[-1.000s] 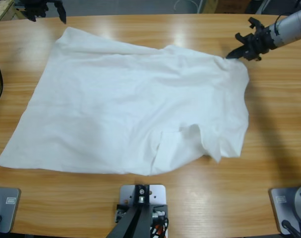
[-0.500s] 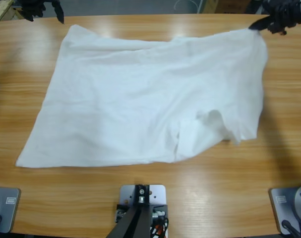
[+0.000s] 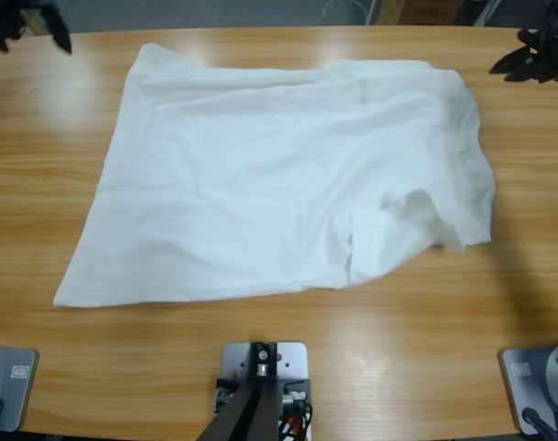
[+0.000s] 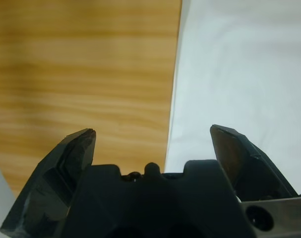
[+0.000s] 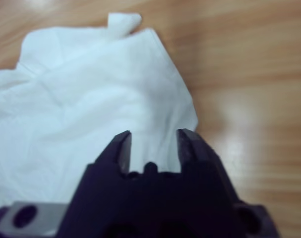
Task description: Fold clothes
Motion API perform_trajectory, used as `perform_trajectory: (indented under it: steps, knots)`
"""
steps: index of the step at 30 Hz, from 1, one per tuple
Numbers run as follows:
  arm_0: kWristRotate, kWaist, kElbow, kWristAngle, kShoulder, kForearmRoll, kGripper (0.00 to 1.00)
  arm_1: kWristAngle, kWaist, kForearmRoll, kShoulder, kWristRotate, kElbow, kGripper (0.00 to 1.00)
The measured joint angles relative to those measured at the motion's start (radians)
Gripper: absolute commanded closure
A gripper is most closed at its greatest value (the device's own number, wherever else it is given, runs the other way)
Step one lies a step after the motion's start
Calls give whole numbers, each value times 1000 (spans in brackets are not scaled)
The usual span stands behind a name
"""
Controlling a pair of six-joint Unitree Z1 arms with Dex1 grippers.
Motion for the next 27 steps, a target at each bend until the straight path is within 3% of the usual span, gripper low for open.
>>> perform_trajectory:
  steps: [4, 10, 15, 27]
  knots:
    - [0, -34, 192, -13, -106, -59, 102, -45, 62, 25, -108, 11, 83, 36]
    - [-34, -147, 412, -14, -240, -122, 104, -86, 322, 129, -241, 51, 147, 36]
    - [-89, -216, 507, -15, -319, -136, 105, -117, 428, 193, -308, 94, 242, 36]
    - [-129, -267, 651, -15, -454, -149, 105, -166, 710, 243, -407, 276, 314, 36]
